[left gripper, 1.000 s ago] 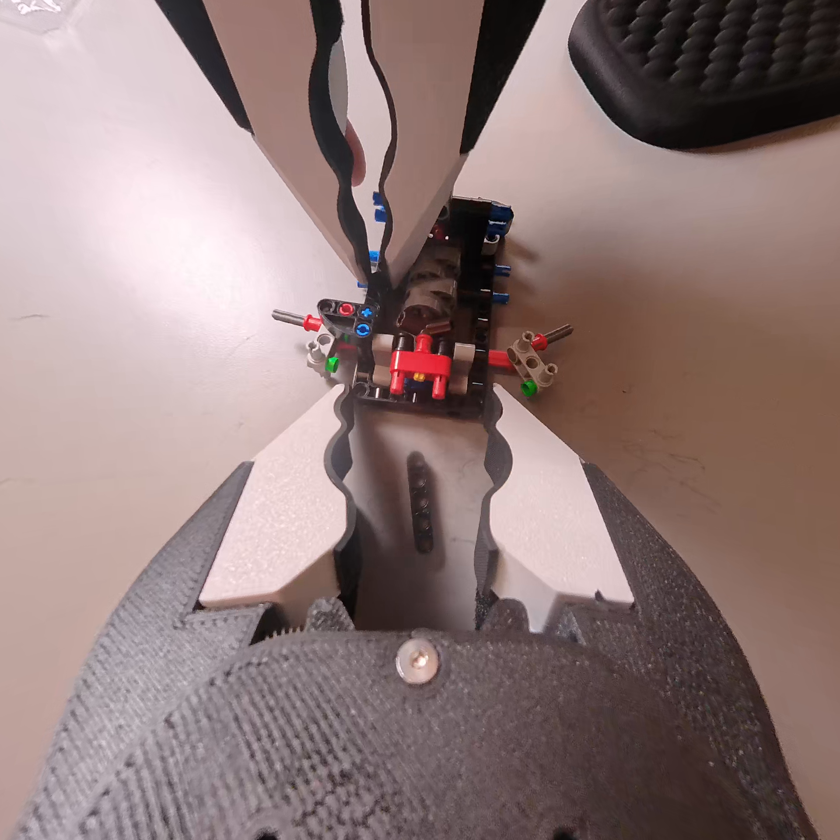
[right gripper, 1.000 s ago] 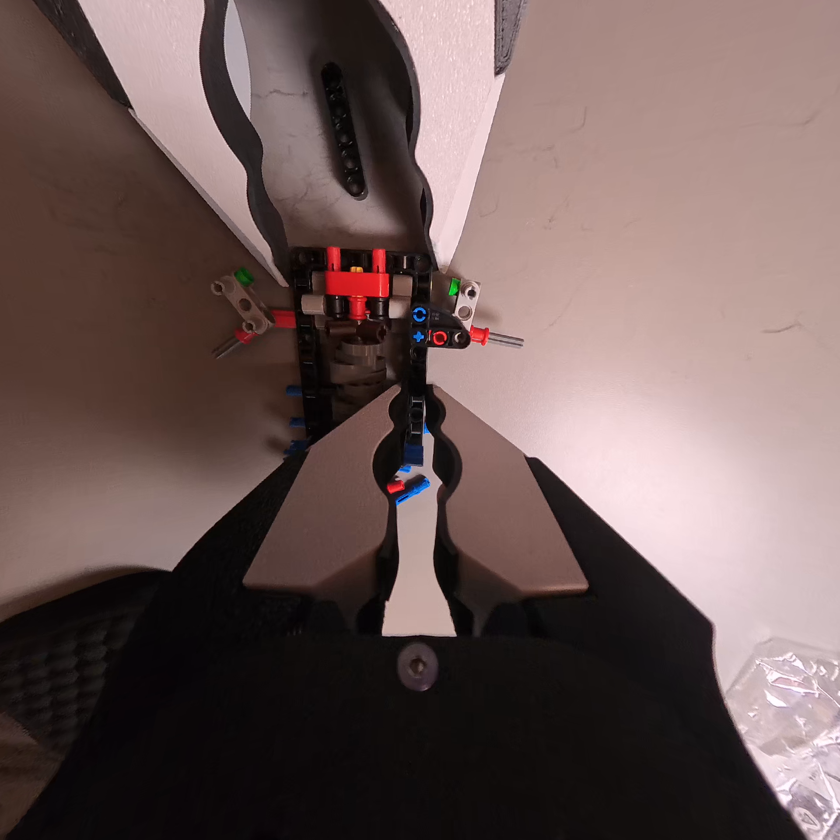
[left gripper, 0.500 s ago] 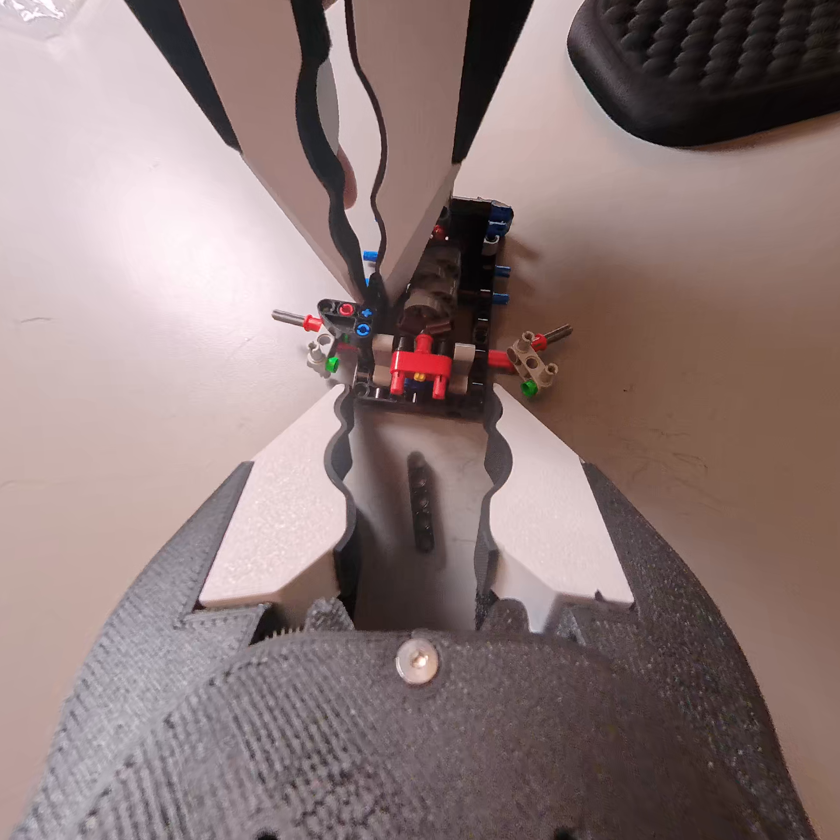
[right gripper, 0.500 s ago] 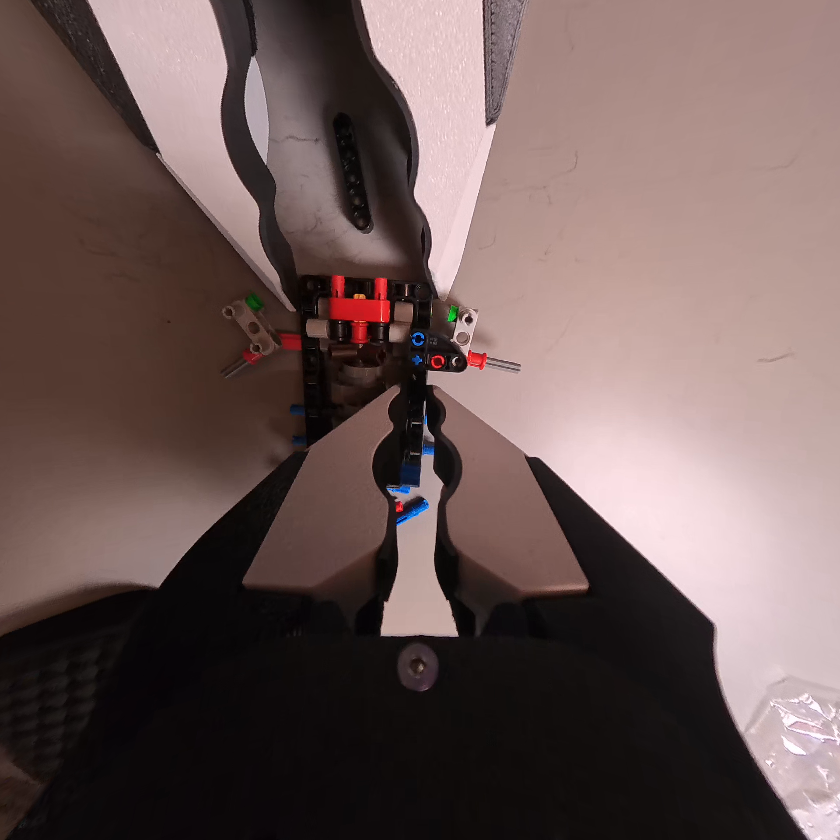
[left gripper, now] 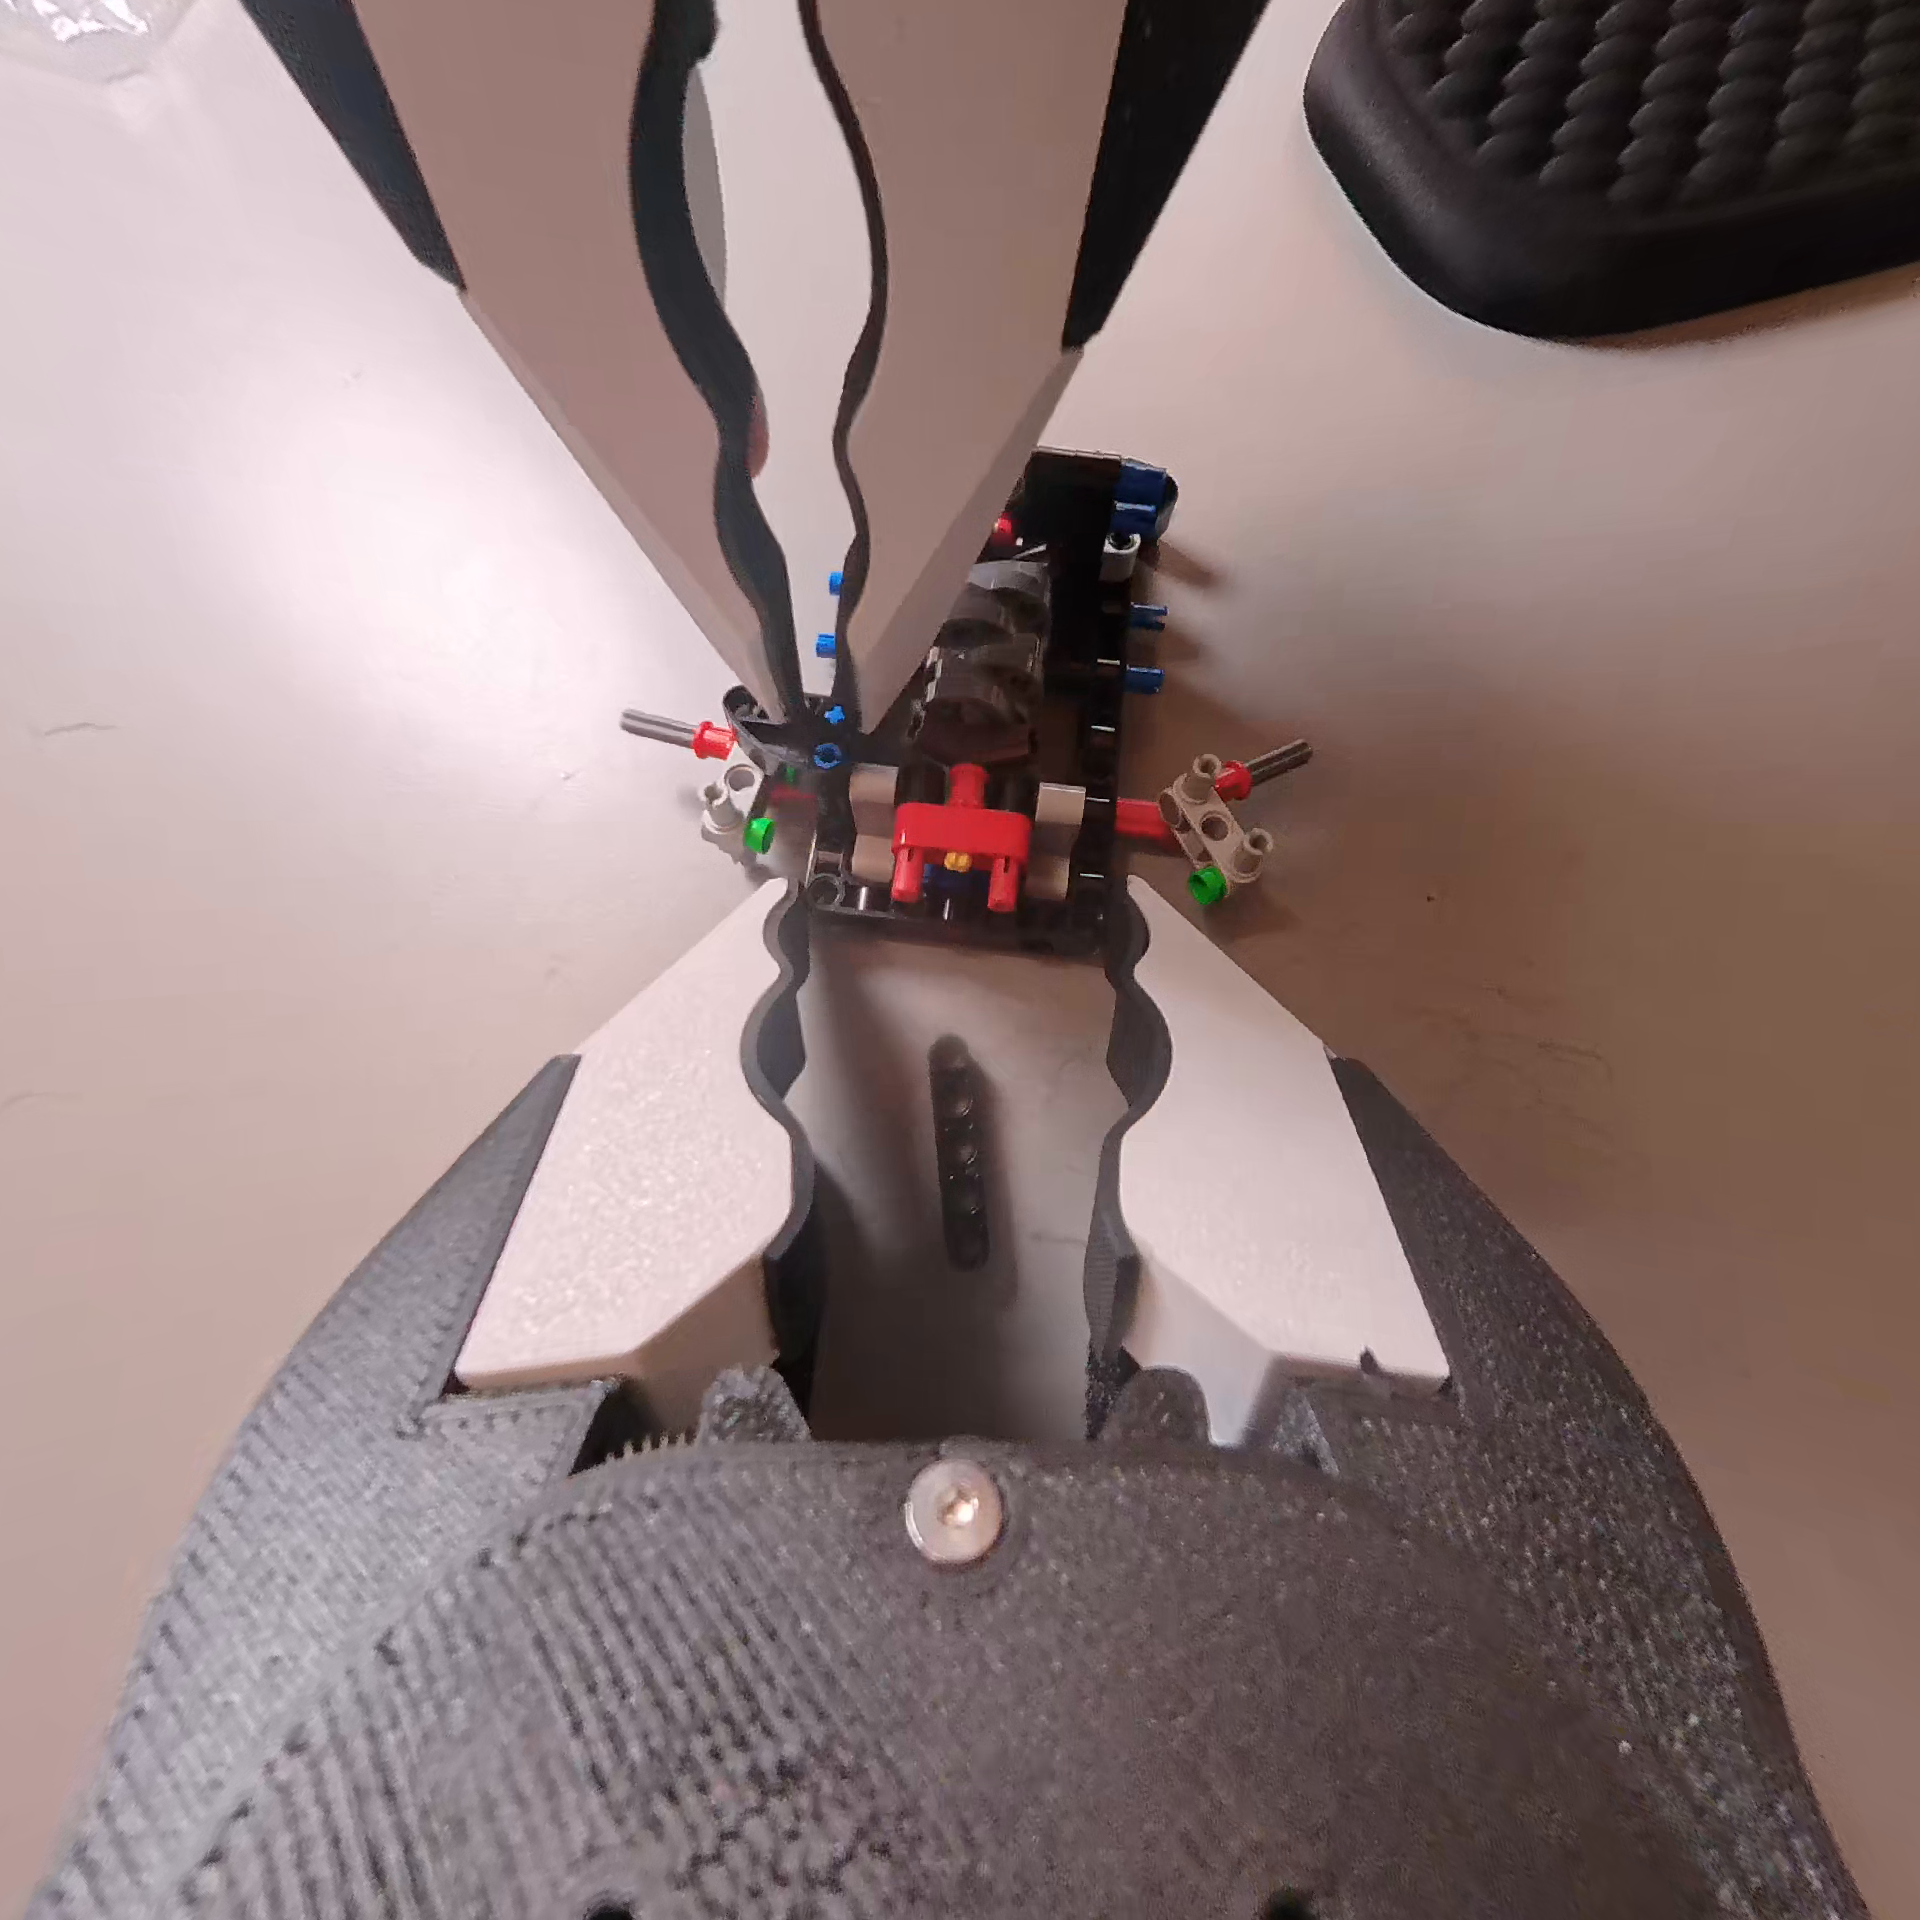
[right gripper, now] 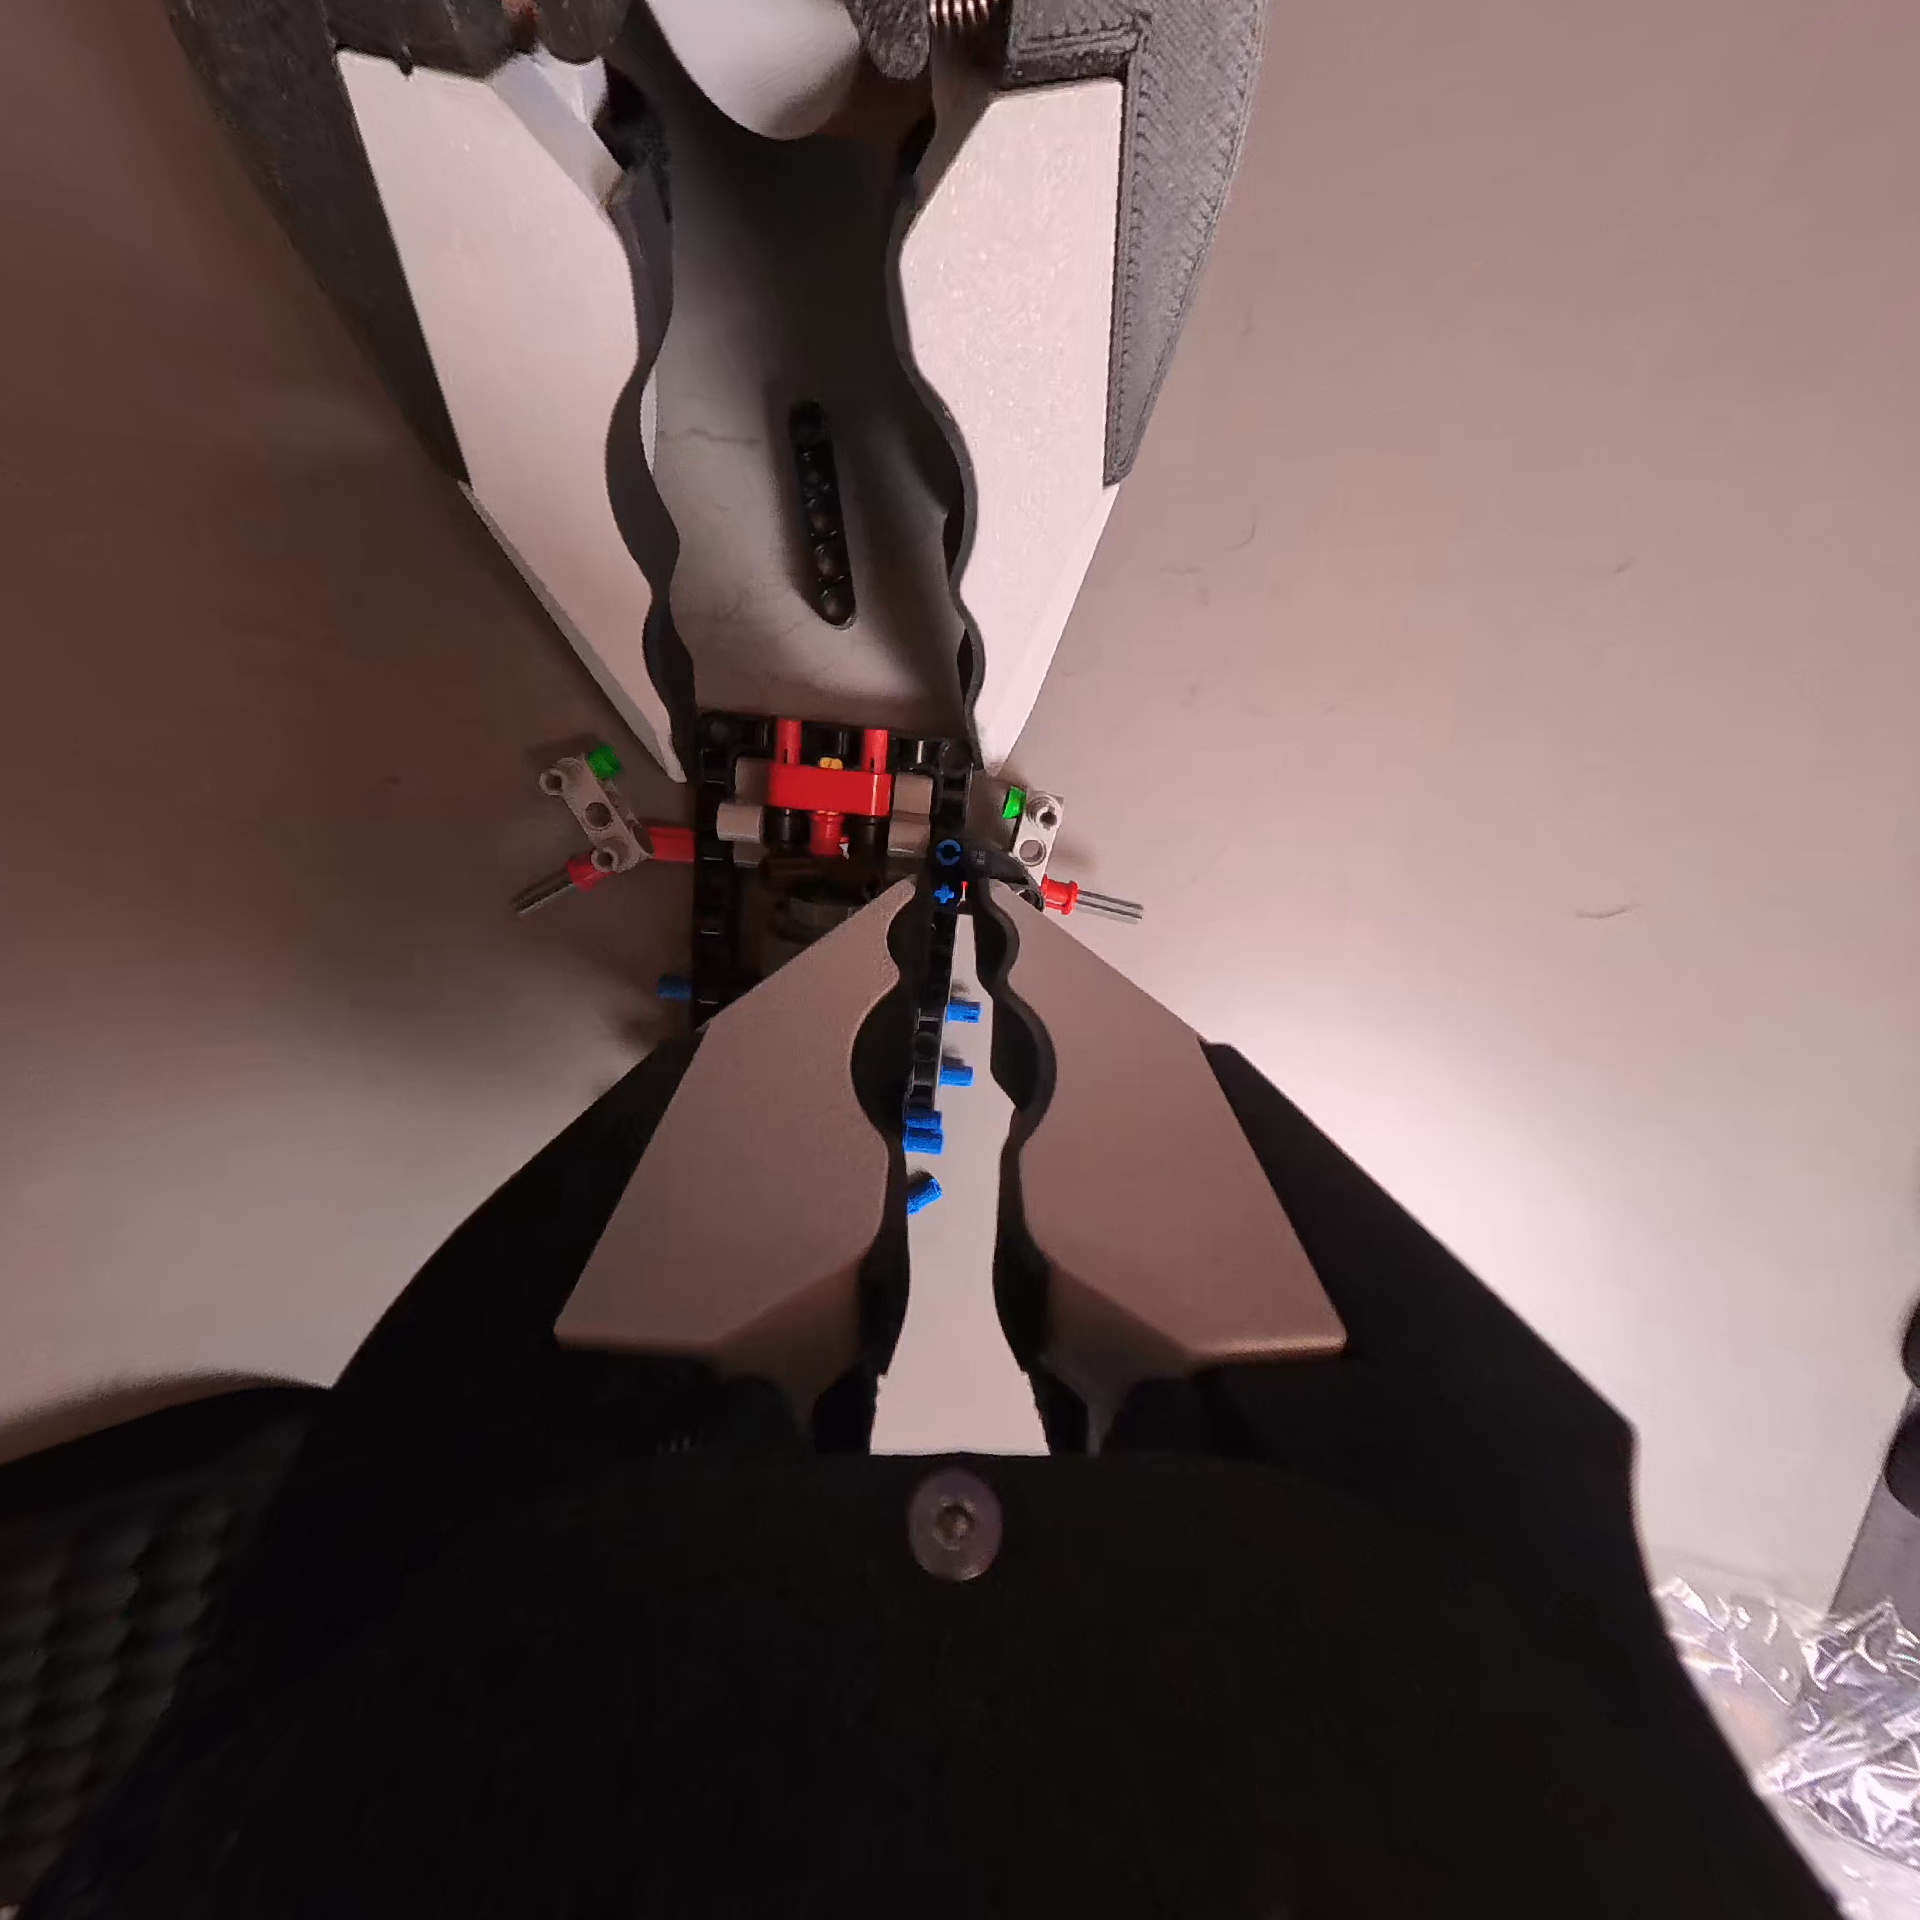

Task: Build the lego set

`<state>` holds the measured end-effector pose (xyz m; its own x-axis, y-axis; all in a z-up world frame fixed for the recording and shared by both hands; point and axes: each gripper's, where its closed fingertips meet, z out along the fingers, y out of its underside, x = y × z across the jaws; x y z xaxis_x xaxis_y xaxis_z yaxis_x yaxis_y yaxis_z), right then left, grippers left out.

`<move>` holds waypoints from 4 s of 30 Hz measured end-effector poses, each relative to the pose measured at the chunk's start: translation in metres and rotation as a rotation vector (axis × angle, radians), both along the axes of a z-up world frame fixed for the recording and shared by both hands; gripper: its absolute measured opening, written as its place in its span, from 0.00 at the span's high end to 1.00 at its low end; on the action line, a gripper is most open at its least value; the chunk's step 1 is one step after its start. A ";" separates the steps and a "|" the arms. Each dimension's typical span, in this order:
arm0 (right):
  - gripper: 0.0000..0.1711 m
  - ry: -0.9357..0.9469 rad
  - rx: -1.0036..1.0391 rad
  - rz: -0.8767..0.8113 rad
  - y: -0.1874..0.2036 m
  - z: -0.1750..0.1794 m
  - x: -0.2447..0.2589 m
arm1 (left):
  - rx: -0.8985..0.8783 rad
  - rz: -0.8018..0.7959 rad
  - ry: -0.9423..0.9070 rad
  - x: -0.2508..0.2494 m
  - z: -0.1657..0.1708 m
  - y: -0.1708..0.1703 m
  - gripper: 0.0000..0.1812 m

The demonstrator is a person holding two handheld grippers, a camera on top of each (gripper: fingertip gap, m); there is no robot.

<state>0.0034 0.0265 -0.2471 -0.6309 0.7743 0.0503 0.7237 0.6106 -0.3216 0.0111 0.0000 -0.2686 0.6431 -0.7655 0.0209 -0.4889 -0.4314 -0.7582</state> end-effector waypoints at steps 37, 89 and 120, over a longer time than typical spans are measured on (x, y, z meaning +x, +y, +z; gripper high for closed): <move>0.92 -0.004 -0.023 -0.003 0.008 -0.003 0.015 | 0.020 -0.014 0.014 0.000 -0.001 -0.001 0.69; 0.93 0.028 0.016 0.091 0.001 -0.005 -0.002 | 0.028 -0.042 -0.007 0.000 0.000 -0.003 0.69; 0.75 0.027 -0.619 -0.080 0.003 -0.001 -0.021 | 0.060 -0.062 0.018 0.000 -0.001 -0.003 0.69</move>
<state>-0.0180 0.0291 -0.2478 -0.5743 0.7098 -0.4079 0.7462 0.2490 -0.6174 0.0107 -0.0030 -0.2693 0.5943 -0.8034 -0.0376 -0.5273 -0.3539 -0.7725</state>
